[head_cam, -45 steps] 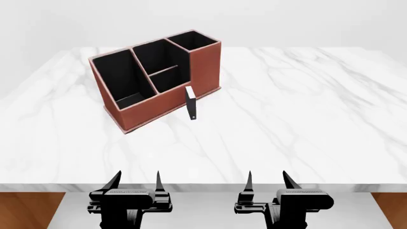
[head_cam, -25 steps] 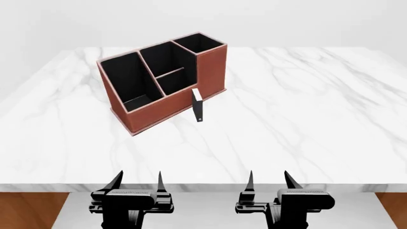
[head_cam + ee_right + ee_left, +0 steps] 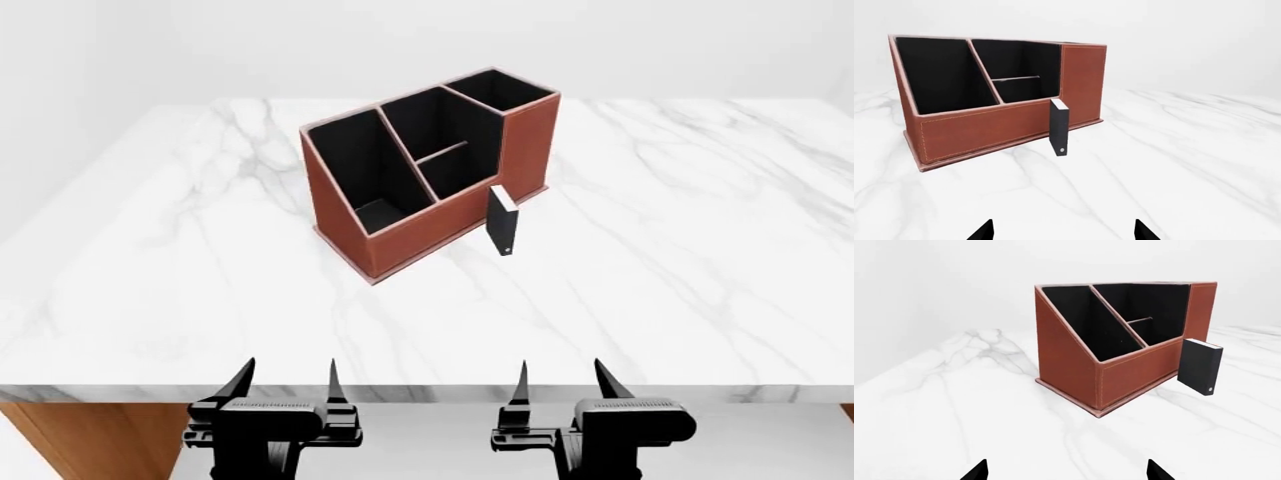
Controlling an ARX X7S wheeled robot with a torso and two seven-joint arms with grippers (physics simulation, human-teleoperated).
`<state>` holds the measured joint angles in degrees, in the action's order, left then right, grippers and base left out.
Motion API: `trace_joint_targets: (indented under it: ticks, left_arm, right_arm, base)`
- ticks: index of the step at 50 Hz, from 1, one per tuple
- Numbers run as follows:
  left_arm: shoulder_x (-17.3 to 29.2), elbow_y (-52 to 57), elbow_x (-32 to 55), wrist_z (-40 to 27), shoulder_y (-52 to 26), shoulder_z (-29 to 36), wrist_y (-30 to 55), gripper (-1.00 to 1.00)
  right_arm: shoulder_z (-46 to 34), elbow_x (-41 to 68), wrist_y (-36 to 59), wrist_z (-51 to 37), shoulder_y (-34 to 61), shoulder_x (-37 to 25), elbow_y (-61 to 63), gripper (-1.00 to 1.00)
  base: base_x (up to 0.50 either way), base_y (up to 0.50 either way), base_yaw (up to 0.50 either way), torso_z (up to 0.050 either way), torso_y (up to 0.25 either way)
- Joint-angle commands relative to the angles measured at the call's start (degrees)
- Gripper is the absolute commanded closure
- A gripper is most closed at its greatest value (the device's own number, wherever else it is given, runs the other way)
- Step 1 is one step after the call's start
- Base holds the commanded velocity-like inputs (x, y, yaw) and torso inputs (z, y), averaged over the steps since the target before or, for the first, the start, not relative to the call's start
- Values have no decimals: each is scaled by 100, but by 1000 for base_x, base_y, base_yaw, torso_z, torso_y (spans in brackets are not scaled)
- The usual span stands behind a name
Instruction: Pick up the book and place it in the left compartment of the caddy.
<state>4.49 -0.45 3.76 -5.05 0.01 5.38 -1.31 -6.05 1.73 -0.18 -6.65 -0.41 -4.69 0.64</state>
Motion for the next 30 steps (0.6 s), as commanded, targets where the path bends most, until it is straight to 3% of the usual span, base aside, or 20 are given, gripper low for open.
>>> trace_joint_targets:
  ticks: [1,5,18,20,22,26,29,30]
  left_arm:
    - [74,2,64,-105,3,87,-27,-100]
    - [99,-12,99,-141,-12,109,-21,-100]
    - [171,-26,143,-263,-25,197,-33,-100]
    - [161,30,140,-382,-67,164,200,-100]
    - [156,290,132,-580,-127,110,846,-100]
    - [361,2432,136,-892,-827,19,3583,-100]
    - [460,3247,265,-922,-1483,-113,4872,-100]
    - [478,3344,254,-945,-1582,-132,4919,-100]
  right_arm:
    - [-101,45,-22,-111,0,-82,-5,-100]
    - [-62,323,88,-35,3,-82,72,-100]
    - [-195,185,51,-220,3,-168,74,-100]
    - [-166,259,448,-270,48,-177,289,-100]
    - [-130,400,909,-266,91,-203,677,-100]
    - [-30,848,3190,-337,785,-400,2506,-100]
    - [-66,859,4330,-461,1407,-518,3299,-100]
    - [-128,814,4841,-549,1692,-568,3502,-100]
  base:
    - [0,500,0,0,0]
    - [0,482,0,0,0]
    - [0,-8,0,0,0]
    - [0,0,0,0,0]
    - [0,0,0,0,0]
    - [0,0,0,0,0]
    - [0,0,0,0,0]
    - [0,0,0,0,0]
